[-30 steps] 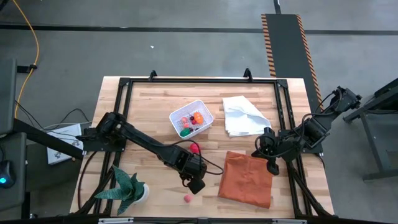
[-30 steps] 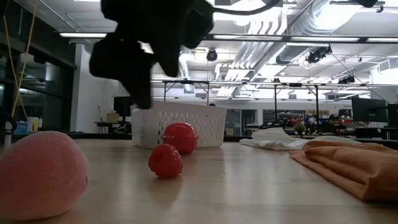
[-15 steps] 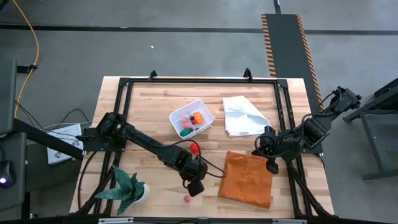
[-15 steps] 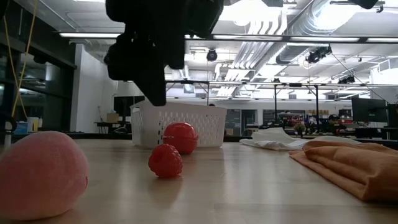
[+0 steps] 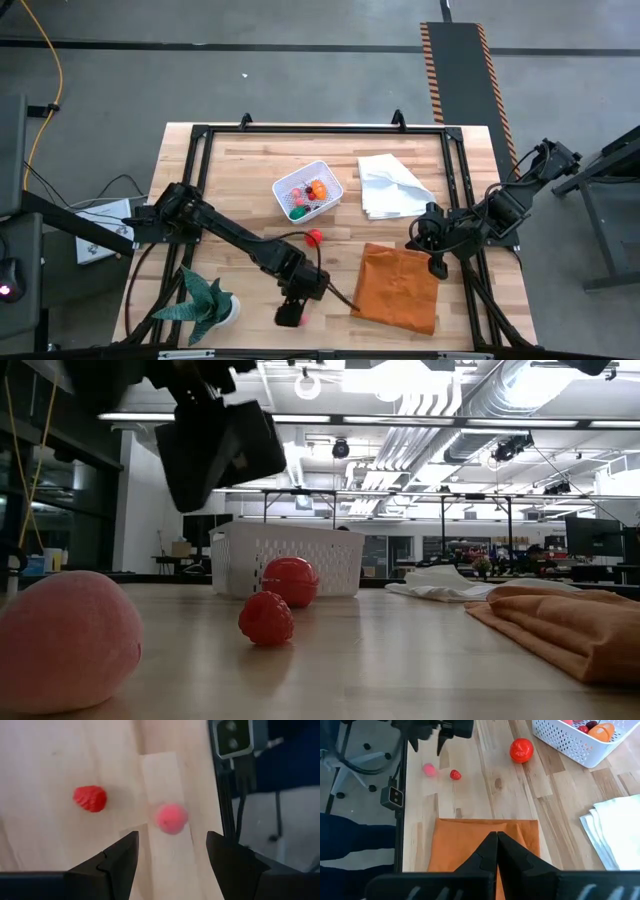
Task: Pick and placing Produce into tupperware
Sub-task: Put the apricot in the basket
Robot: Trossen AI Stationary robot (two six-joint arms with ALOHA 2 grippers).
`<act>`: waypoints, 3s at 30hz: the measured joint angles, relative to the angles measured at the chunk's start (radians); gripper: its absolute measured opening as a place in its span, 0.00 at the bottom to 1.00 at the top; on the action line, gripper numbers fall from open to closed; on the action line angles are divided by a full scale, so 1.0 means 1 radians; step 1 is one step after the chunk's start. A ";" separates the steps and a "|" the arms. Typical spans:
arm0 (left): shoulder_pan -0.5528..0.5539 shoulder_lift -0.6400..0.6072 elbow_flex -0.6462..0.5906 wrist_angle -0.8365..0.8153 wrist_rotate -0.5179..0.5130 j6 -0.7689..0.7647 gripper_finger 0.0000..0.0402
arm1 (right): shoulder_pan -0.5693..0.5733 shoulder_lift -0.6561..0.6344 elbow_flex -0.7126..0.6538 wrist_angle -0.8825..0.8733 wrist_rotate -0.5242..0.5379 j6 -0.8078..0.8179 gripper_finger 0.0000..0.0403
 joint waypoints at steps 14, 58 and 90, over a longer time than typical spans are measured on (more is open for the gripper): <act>-0.083 0.000 0.000 0.047 -0.145 0.392 0.55 | 0.000 0.000 0.000 -0.005 0.021 0.028 0.00; -0.126 0.083 0.002 0.103 -0.159 0.635 0.55 | 0.000 0.000 0.000 -0.013 0.064 0.062 0.00; -0.126 0.135 0.002 0.119 -0.156 0.626 0.55 | 0.000 0.000 0.000 -0.020 0.073 0.060 0.00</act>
